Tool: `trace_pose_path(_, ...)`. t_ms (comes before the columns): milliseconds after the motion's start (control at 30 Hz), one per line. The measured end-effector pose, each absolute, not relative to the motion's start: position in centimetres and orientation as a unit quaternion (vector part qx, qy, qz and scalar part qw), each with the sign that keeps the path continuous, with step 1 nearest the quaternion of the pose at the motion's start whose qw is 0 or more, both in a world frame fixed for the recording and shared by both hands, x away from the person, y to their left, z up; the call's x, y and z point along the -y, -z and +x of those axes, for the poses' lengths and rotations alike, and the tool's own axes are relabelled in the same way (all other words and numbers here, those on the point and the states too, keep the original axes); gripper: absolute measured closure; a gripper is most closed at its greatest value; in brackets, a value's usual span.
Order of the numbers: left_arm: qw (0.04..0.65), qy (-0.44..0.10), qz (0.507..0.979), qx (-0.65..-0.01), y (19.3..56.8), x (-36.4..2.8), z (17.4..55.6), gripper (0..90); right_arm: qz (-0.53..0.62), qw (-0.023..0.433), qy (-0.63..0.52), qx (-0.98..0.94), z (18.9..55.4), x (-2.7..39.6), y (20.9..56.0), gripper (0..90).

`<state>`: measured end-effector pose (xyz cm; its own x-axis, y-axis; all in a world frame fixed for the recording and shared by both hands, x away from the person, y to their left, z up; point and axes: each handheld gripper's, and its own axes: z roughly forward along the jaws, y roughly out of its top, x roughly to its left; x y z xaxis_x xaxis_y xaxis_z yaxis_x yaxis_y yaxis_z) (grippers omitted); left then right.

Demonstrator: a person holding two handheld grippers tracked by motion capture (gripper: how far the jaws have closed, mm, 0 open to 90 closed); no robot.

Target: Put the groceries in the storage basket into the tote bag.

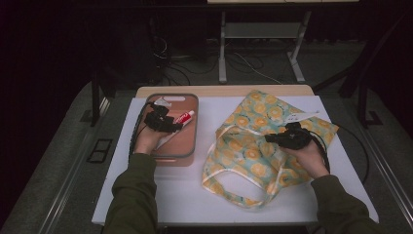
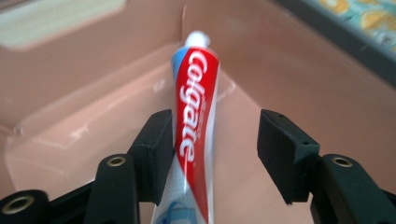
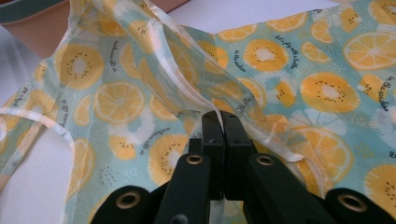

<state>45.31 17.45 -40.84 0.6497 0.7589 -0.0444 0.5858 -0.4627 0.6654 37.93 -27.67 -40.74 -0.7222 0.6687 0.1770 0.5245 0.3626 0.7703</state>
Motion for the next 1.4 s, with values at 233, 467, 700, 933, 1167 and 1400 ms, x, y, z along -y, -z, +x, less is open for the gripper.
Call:
trace_pose_path(233, 0.295, -0.129, 0.853, -0.410, 41.5, -17.2, 45.5, 48.4, 0.362, 0.082, -0.433, -0.821, 37.9, 27.7, 40.7, 89.2)
trace_pose_path(467, 0.259, -0.119, 0.858, -0.426, 42.2, -17.0, 45.7, 52.2, 0.362, 0.082, -0.433, -0.822, 37.8, 27.7, 40.7, 89.2)
trace_pose_path(700, 0.255, -0.116, 0.859, -0.428, 42.3, -16.9, 45.7, 58.5, 0.361, 0.082, -0.432, -0.822, 37.8, 27.7, 40.7, 89.2)
trace_pose_path(933, 0.262, -0.104, 0.849, -0.447, 42.0, -17.1, 45.7, 69.2, 0.361, 0.084, -0.431, -0.823, 37.8, 27.6, 40.7, 89.3)
trace_pose_path(1167, 0.258, -0.104, 0.848, -0.451, 41.5, -16.9, 45.6, 73.8, 0.361, 0.084, -0.430, -0.823, 37.8, 27.6, 40.8, 89.3)
trace_pose_path(1400, 0.272, -0.112, 0.845, -0.446, 40.9, -17.0, 45.4, 74.7, 0.361, 0.084, -0.430, -0.823, 37.8, 27.6, 40.8, 89.3)
